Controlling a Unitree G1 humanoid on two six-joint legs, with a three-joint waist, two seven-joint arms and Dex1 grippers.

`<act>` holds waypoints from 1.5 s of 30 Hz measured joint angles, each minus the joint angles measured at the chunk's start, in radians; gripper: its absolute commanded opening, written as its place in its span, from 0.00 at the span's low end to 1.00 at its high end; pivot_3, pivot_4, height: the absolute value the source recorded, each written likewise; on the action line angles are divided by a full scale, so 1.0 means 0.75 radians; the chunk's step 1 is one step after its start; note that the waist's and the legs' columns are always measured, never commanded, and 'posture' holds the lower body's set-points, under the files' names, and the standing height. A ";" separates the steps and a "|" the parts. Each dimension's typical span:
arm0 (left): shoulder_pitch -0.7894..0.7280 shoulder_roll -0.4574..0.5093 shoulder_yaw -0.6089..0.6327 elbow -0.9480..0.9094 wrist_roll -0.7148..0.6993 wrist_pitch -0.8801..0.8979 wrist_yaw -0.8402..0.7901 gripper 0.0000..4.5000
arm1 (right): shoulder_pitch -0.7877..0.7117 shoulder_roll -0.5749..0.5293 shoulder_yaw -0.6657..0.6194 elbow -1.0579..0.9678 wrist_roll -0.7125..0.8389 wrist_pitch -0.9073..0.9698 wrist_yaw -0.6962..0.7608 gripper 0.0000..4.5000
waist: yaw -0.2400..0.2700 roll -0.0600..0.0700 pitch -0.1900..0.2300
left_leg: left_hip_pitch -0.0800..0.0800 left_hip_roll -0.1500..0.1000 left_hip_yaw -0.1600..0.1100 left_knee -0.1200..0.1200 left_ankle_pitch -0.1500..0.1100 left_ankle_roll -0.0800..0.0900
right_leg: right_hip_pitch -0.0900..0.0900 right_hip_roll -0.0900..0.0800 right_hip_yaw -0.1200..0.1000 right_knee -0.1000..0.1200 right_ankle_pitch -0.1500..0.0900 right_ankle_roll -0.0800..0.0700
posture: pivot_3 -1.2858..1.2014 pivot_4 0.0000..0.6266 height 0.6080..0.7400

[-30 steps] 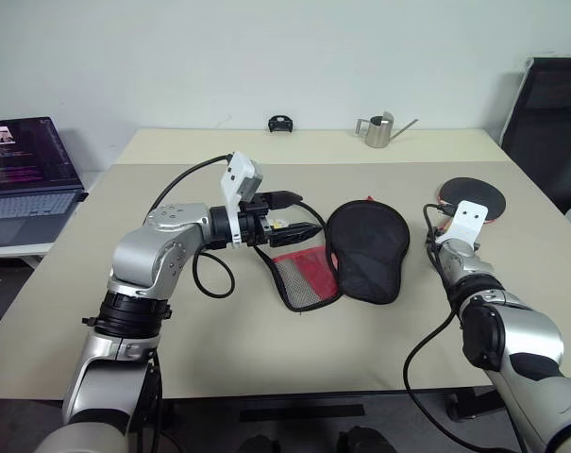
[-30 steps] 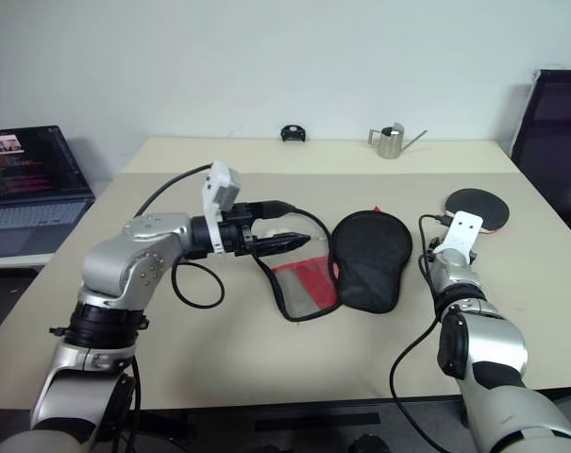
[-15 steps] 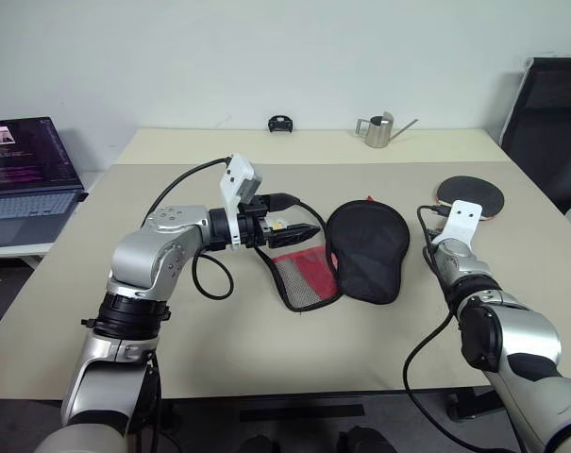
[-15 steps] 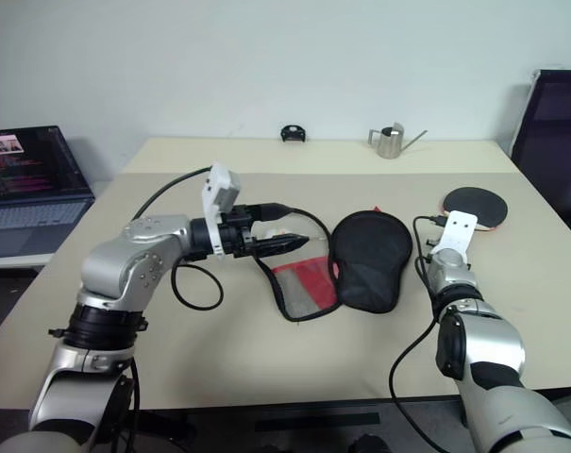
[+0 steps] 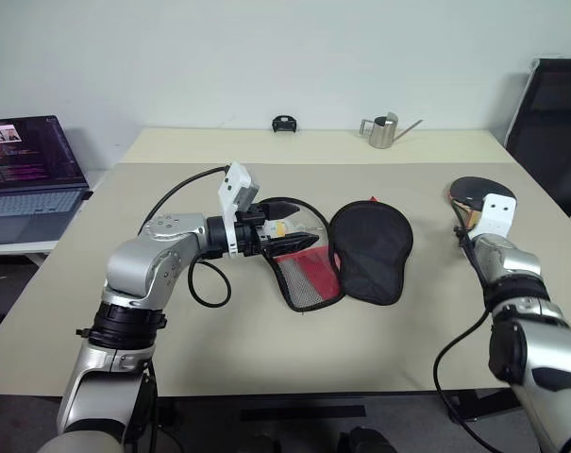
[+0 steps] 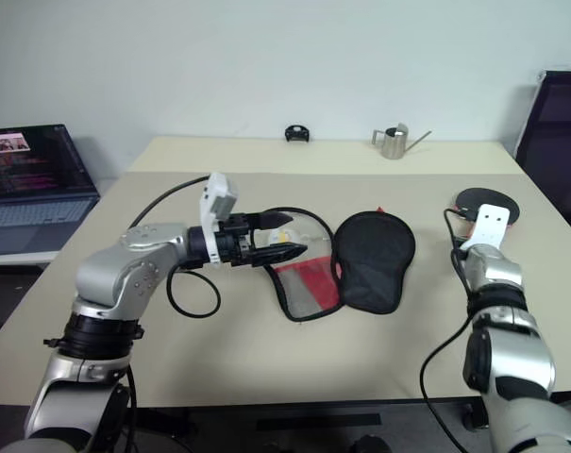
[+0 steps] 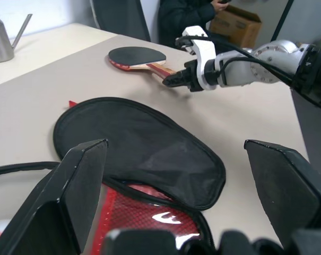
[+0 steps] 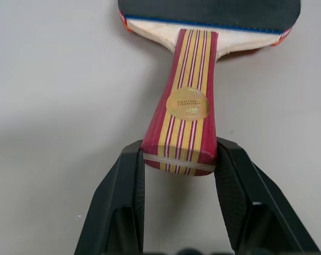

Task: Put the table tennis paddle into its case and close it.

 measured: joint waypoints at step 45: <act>-0.026 -0.046 -0.124 0.020 0.043 -0.063 -0.204 1.00 | 0.675 0.269 -0.021 -1.568 -0.007 1.036 0.071 0.92 | 0.013 0.006 -0.003 | 0.003 0.001 -0.003 0.008 -0.004 0.006 | 0.005 0.007 0.000 0.002 0.000 0.000 | 0.52 0.24 1.00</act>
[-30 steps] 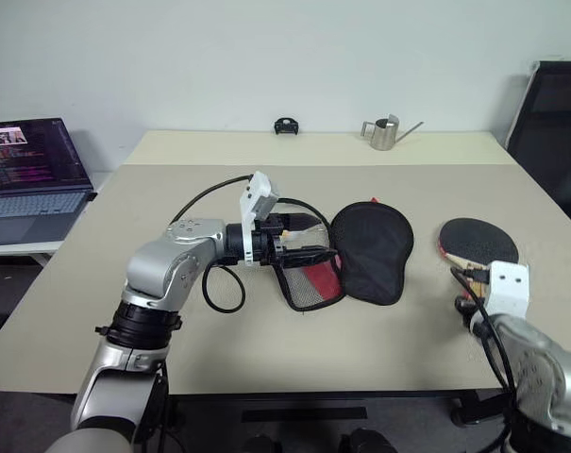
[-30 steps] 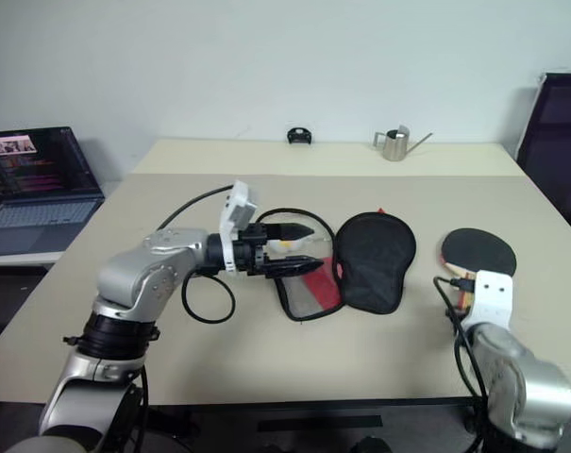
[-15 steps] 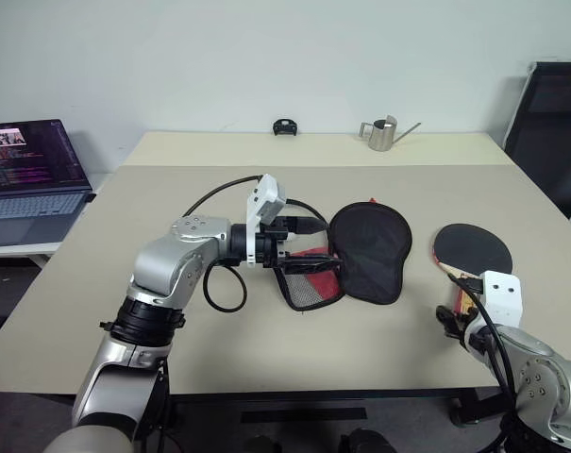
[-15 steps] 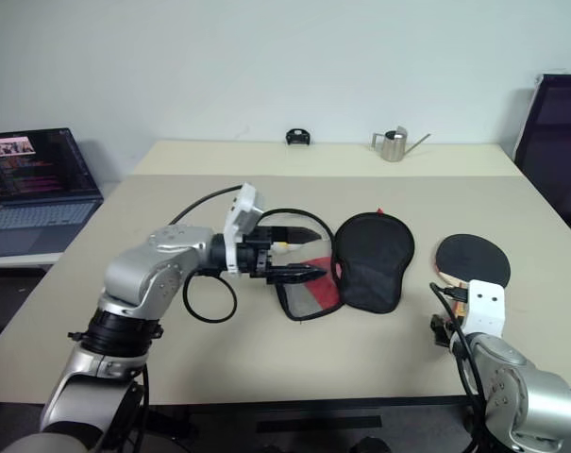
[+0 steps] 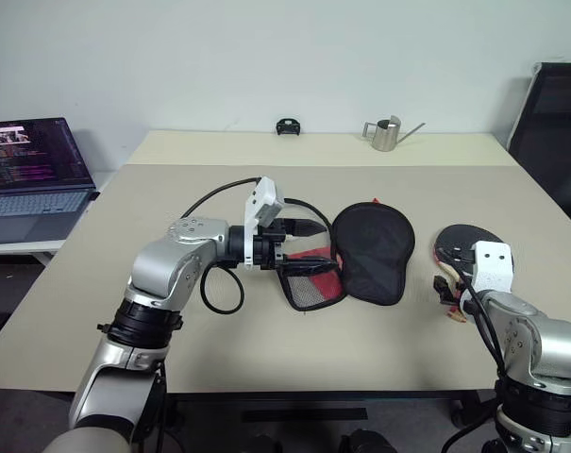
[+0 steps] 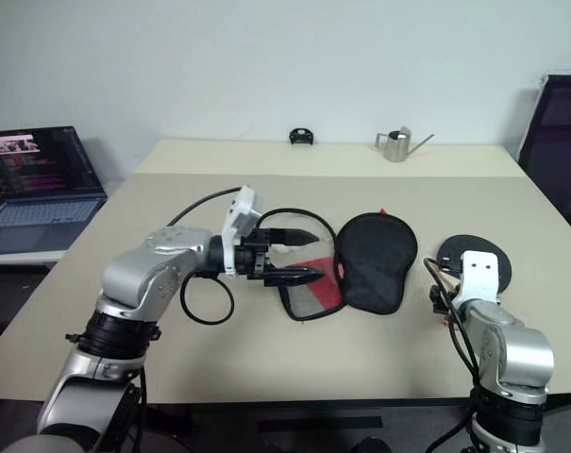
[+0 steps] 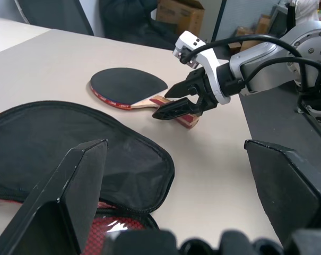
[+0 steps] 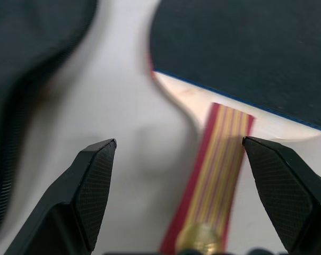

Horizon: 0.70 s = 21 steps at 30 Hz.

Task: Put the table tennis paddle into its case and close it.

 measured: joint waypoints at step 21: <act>0.008 0.016 0.001 -0.007 0.017 -0.001 0.014 1.00 | -0.120 0.132 -0.088 0.348 -0.079 -0.301 -0.134 0.72 | -0.004 -0.008 -0.005 | 0.004 0.000 0.000 0.002 0.000 0.000 | 0.004 0.000 0.001 0.001 0.002 0.000 | 0.52 0.24 1.00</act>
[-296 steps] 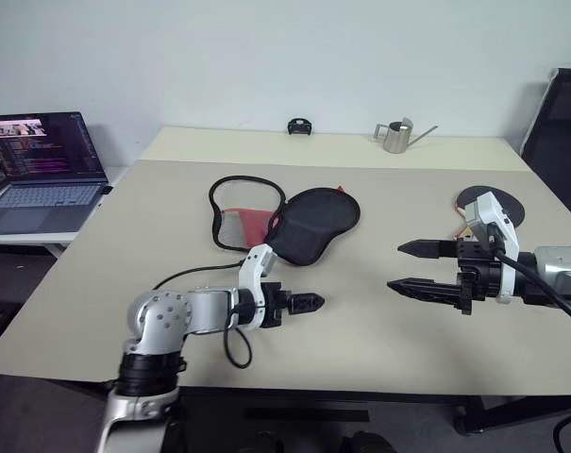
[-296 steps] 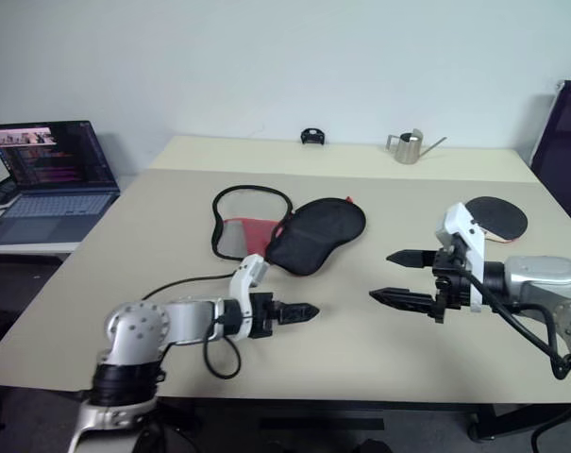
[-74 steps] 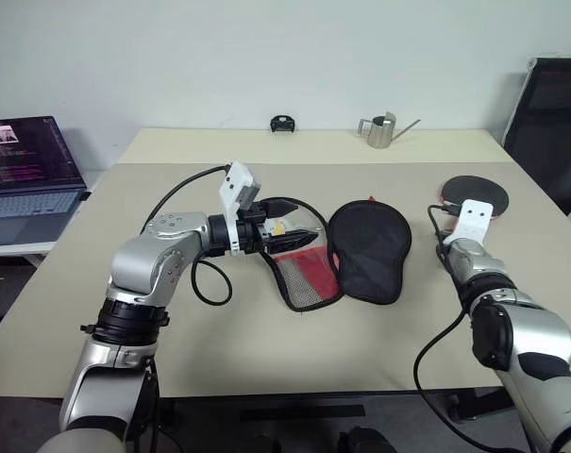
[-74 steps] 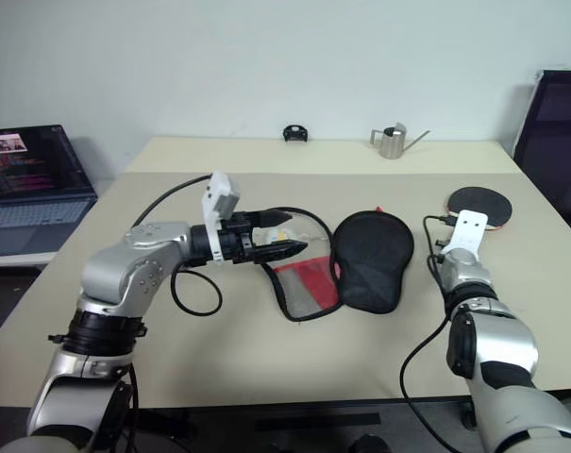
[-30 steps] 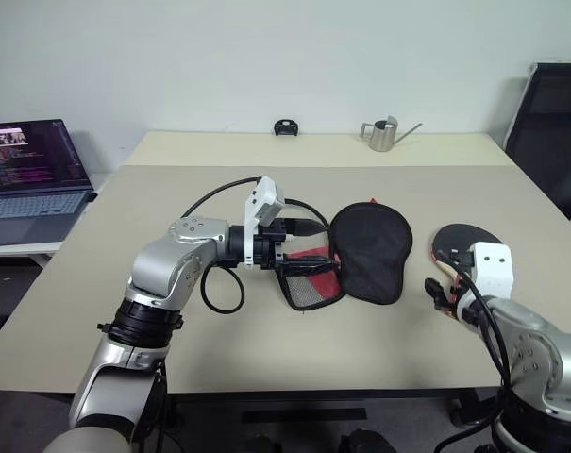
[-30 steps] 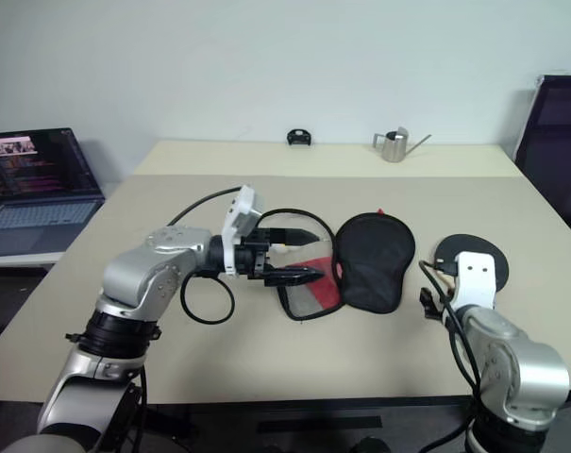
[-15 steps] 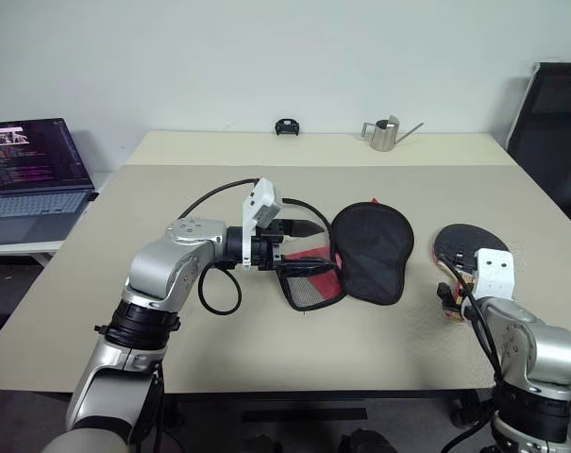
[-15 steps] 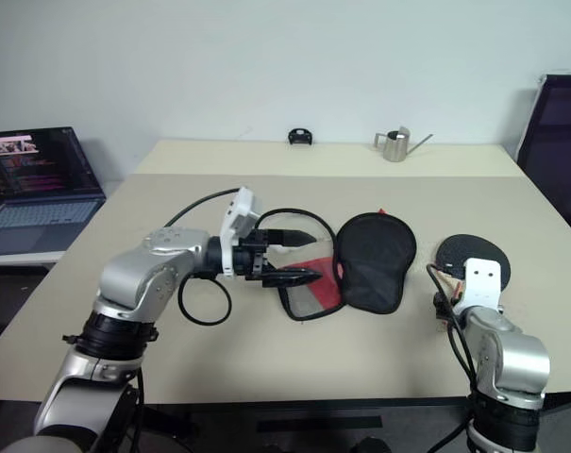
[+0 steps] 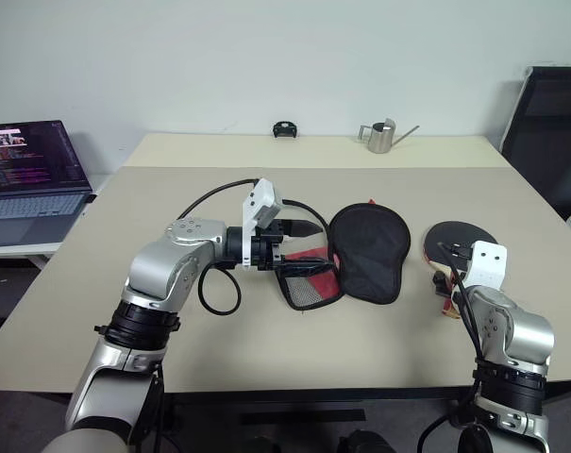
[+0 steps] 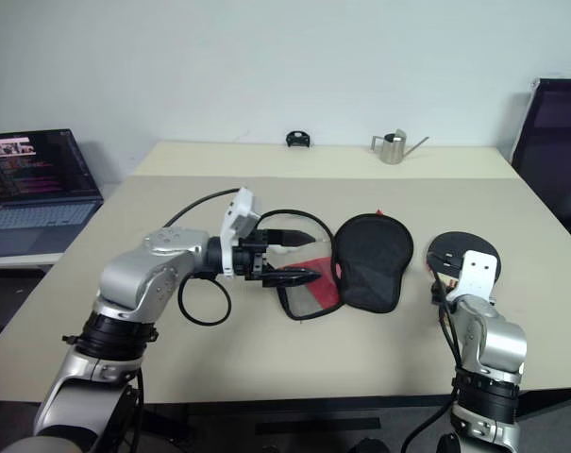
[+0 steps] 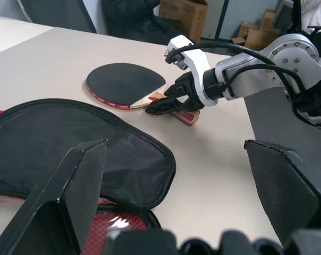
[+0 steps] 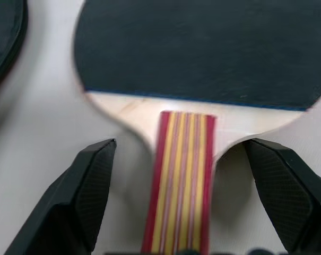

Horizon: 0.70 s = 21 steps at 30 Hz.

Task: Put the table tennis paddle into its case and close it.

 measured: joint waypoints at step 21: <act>0.102 0.178 0.094 -0.013 0.000 -0.015 0.027 1.00 | -0.018 0.022 -0.020 -0.099 0.035 0.120 -0.007 0.26 | 0.003 0.005 0.002 | -0.004 0.000 -0.001 -0.001 0.000 0.000 | -0.005 -0.001 0.000 -0.001 0.000 0.000 | 0.52 0.24 1.00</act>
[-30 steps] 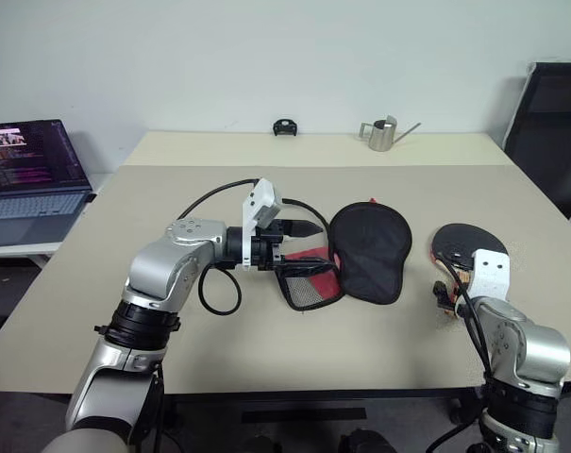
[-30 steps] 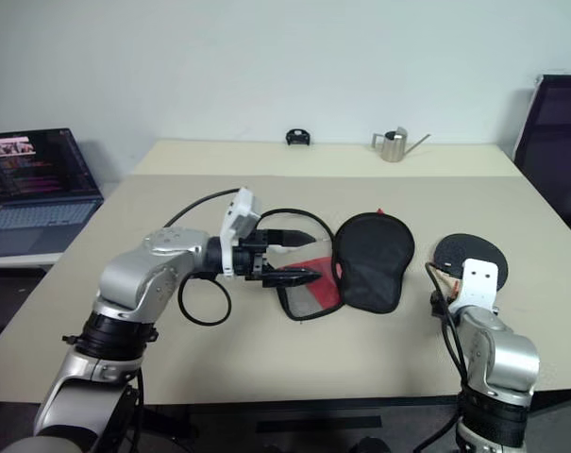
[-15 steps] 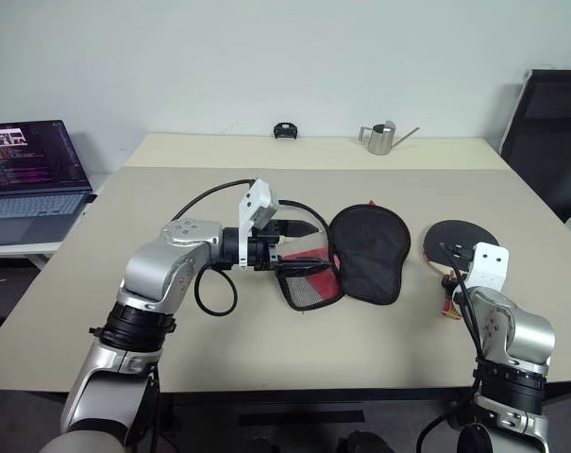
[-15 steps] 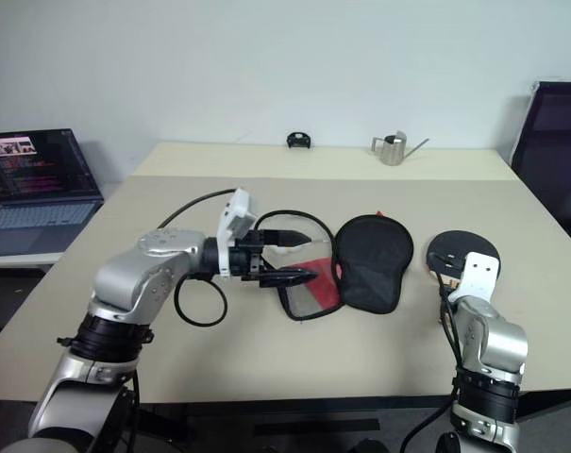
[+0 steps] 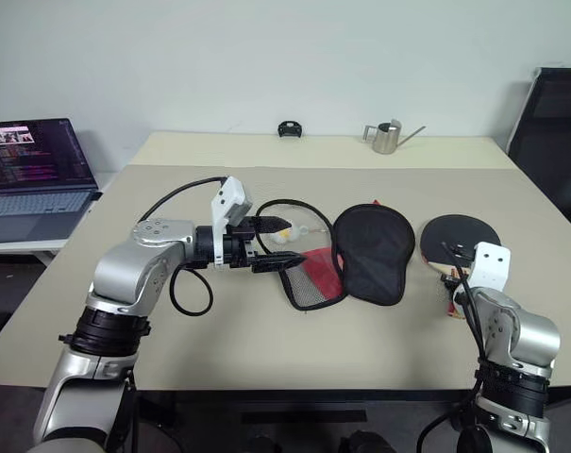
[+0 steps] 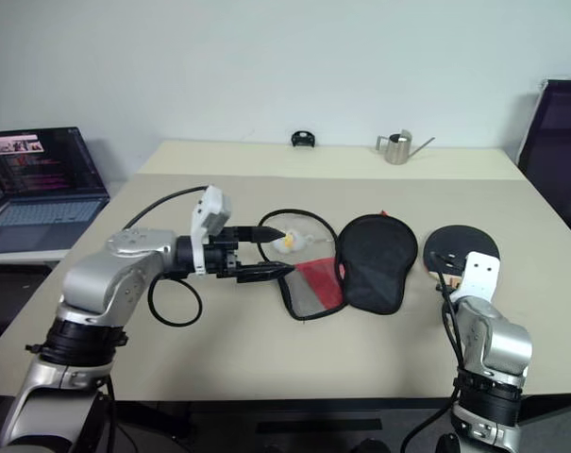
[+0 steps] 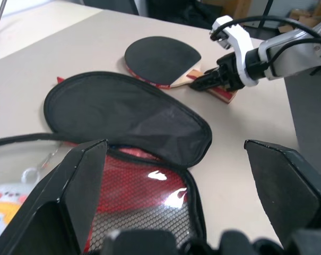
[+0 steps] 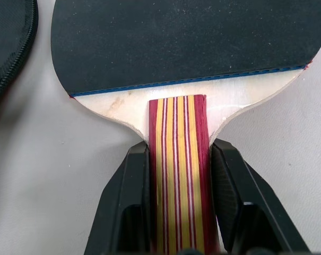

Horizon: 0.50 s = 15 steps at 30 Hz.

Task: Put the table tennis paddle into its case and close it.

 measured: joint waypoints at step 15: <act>0.043 0.037 0.013 0.003 0.004 -0.036 -0.010 1.00 | -0.337 0.211 0.031 -0.131 0.010 0.188 -0.034 0.26 | -0.003 0.007 0.004 | -0.002 0.001 0.001 -0.002 0.000 0.000 | -0.003 0.000 0.000 -0.001 0.000 -0.001 | 0.52 0.24 1.00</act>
